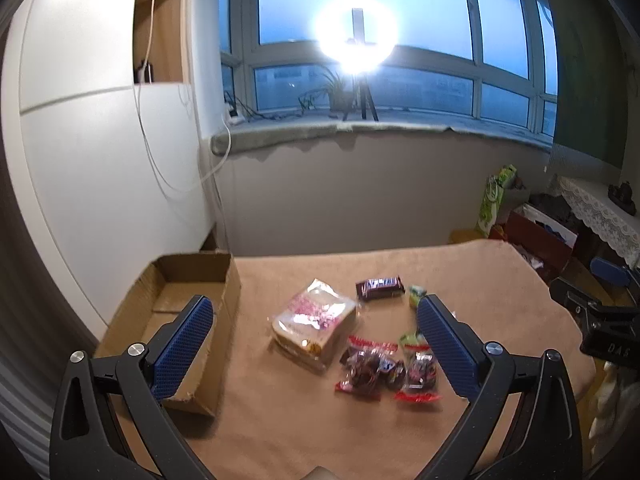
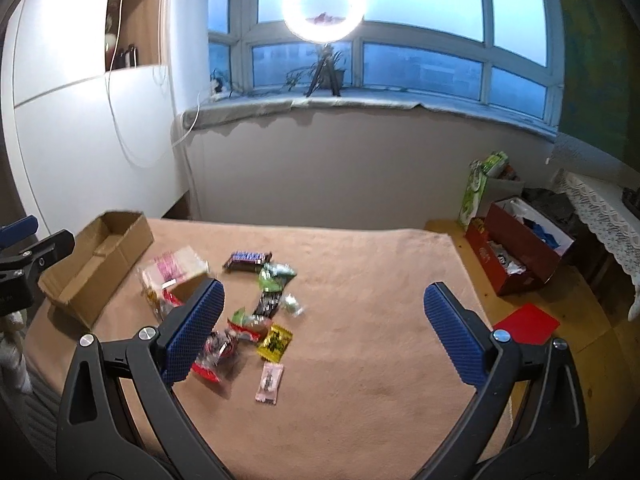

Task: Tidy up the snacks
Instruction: 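Grasp the red-wrapped chocolate with the left tool while the right tool grasps the pink candy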

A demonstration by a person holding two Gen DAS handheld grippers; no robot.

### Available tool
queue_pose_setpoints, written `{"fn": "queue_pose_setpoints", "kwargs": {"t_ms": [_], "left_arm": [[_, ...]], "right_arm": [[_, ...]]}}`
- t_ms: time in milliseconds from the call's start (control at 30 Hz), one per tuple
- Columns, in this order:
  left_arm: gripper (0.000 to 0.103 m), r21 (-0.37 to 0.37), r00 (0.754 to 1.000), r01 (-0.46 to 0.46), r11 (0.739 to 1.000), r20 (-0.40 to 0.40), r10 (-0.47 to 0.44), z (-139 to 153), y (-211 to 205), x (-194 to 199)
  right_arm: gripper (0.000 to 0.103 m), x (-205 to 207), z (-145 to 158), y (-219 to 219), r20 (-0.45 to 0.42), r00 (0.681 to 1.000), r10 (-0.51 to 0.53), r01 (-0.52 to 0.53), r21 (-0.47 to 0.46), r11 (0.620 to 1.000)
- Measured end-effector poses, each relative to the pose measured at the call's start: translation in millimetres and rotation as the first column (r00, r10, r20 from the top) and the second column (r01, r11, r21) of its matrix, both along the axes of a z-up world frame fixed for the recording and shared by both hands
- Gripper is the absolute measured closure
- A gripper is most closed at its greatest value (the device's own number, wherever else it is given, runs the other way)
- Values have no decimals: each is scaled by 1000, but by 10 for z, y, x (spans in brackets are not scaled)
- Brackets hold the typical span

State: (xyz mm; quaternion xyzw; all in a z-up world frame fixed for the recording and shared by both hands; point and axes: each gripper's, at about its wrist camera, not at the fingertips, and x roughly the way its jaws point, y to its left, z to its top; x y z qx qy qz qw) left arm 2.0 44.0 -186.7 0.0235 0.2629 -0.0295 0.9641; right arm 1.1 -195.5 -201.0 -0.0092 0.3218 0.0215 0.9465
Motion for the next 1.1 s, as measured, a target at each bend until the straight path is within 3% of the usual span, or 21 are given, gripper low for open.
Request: {"fn": "queue_pose_setpoints", "kwargs": {"t_ms": [133,300,367,467,733,933,1100], "left_arm": [[14,-21,997,14,1000,-71,-16,-220,157,53],[38,-48,980,57,997,-187,-65,-548,259,95],[54,-75,969,72,995,-230,-87,-658,263,115],[64,-135,950,101,986,-281,-136,-825,228,153],[68,-229,907,178,957,-340,-250,-1105,-41,391],[68,-247,889,195,949,-365,-278,-1217,-121,553],[68,-246,885,189,951,-376,-273,-1280,-108,666]], "right_arm": [[1,71,-186,-35,-71,996,46,-45,12,999],[16,173,-445,-66,-164,983,77,-73,35,997],[23,214,-579,-49,-202,975,94,-87,43,995],[32,264,-766,-18,-260,957,126,-112,69,991],[53,362,-1215,142,-389,897,210,-157,163,974],[61,434,-1423,209,-439,868,232,-160,195,968],[61,488,-1476,243,-451,863,227,-155,191,969]]}}
